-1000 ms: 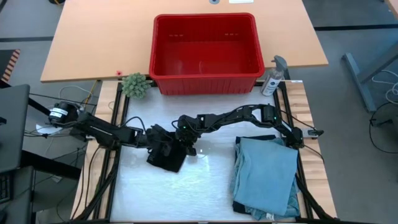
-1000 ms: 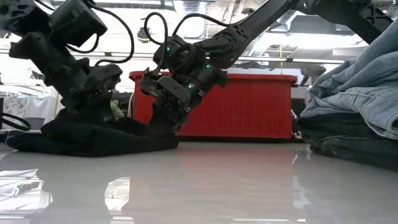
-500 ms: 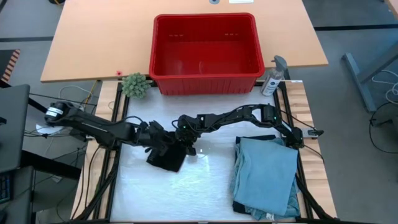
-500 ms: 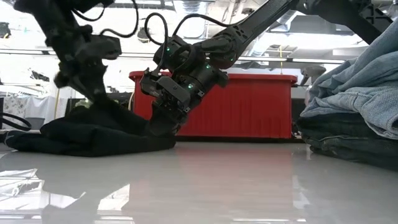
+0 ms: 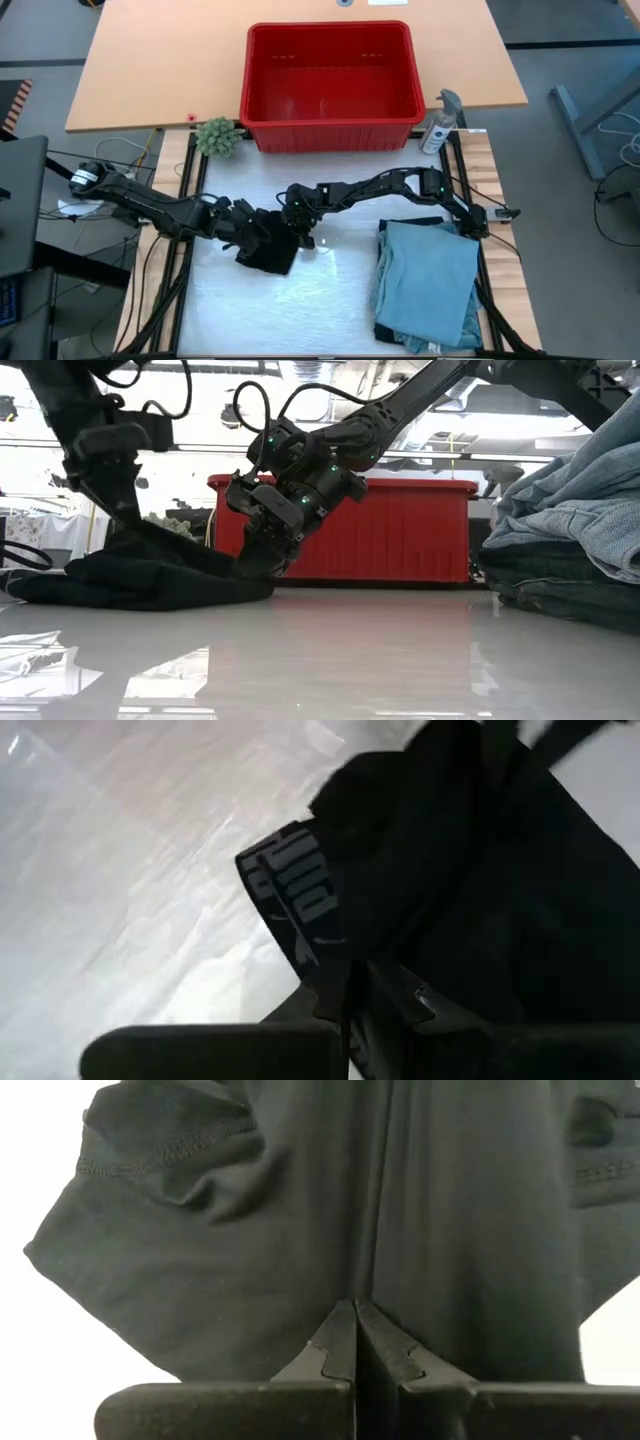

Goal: Fold Laundry from Bin
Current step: Fold the black boxer

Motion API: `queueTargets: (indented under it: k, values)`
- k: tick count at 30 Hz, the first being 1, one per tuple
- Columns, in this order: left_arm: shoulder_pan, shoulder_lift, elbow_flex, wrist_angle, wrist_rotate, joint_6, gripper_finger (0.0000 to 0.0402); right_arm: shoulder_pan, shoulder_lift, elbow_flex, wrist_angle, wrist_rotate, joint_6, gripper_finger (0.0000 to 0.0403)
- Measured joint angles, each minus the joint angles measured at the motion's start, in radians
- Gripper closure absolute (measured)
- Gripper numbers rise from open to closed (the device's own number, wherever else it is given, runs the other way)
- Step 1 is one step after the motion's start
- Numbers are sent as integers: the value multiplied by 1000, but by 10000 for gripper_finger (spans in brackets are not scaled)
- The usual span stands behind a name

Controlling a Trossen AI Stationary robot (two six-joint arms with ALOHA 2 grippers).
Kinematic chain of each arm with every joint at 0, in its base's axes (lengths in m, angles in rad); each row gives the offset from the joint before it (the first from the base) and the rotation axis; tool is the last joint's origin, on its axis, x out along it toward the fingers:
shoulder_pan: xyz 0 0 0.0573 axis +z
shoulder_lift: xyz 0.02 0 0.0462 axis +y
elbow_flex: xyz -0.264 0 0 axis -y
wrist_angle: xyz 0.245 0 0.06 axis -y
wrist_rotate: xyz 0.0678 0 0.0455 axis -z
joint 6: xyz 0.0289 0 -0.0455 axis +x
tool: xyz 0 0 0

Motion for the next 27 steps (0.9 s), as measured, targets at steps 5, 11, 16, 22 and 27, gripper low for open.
queueTargets:
  k: [5, 11, 16, 22, 27]
  values:
    - [-28, -47, 0, -76, 13, 4, 362, 0, 0, 0, -2, -1, 0, 376]
    - [-49, -80, -3, -91, 32, -96, 330, 0, 0, 0, 4, -1, 1, 375]
    - [-114, -106, -2, 312, -112, 17, 325, 0, 0, 0, 22, -1, 11, 375]
    - [-180, -54, -1, 531, -185, 154, 324, 0, -24, -2, 70, 2, 14, 376]
    - [-204, 28, 0, 558, -192, 238, 324, -12, -58, 0, 62, 2, 27, 376]
